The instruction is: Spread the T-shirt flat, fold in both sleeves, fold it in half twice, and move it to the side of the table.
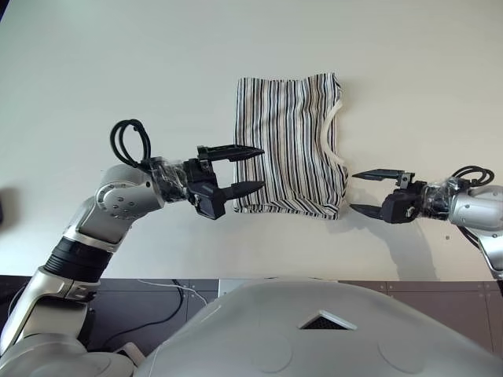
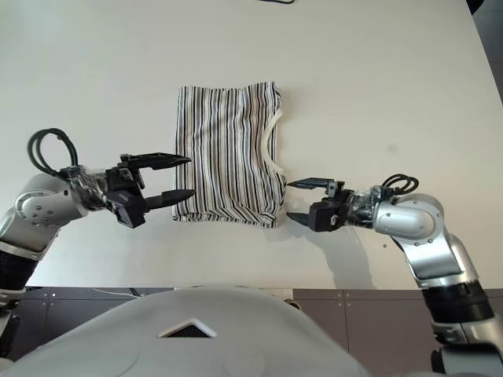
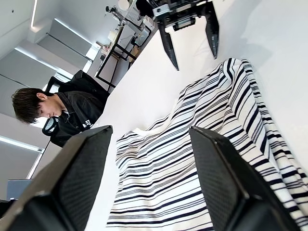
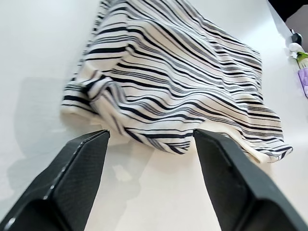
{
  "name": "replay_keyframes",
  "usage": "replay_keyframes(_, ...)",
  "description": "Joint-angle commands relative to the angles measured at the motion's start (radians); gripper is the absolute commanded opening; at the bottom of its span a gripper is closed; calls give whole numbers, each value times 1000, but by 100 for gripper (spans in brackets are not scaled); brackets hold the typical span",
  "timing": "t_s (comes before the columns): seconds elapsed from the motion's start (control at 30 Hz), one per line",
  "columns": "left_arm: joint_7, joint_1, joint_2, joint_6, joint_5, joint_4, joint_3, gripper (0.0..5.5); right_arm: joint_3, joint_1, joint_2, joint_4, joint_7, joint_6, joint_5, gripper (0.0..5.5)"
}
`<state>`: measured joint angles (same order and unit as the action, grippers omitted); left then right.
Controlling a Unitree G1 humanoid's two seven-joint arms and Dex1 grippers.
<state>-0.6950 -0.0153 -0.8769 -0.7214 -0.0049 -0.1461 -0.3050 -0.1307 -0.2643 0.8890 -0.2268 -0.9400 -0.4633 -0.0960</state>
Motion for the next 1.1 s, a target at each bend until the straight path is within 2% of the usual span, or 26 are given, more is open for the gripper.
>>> replay_keyframes(0.03, -33, -71, -80, -36, 77, 58, 52, 295, 6, -111, 22, -69, 40, -50, -71, 320)
replay_keyframes(0.2, 40, -107, -88, -189, 366, 264, 34, 295, -70, -84, -24, 9, 131, -84, -274, 320)
replay_keyframes(0.47, 185, -108, -37, -251, 600, 326, 1, 295, -130, -34, -54, 86, 253, -98, -389, 320)
replay_keyframes(0.63, 213, -105, -4, -238, 637, 327, -46, 295, -151, -13, -39, 99, 280, -107, -396, 320)
replay_keyframes(0.9, 216, -93, 37, -199, 584, 350, -86, 295, -170, 36, -30, 122, 289, -131, -392, 320)
replay_keyframes(1.1, 213, -85, 24, -230, 552, 368, -106, 196, -185, 52, -33, 131, 303, -147, -406, 320)
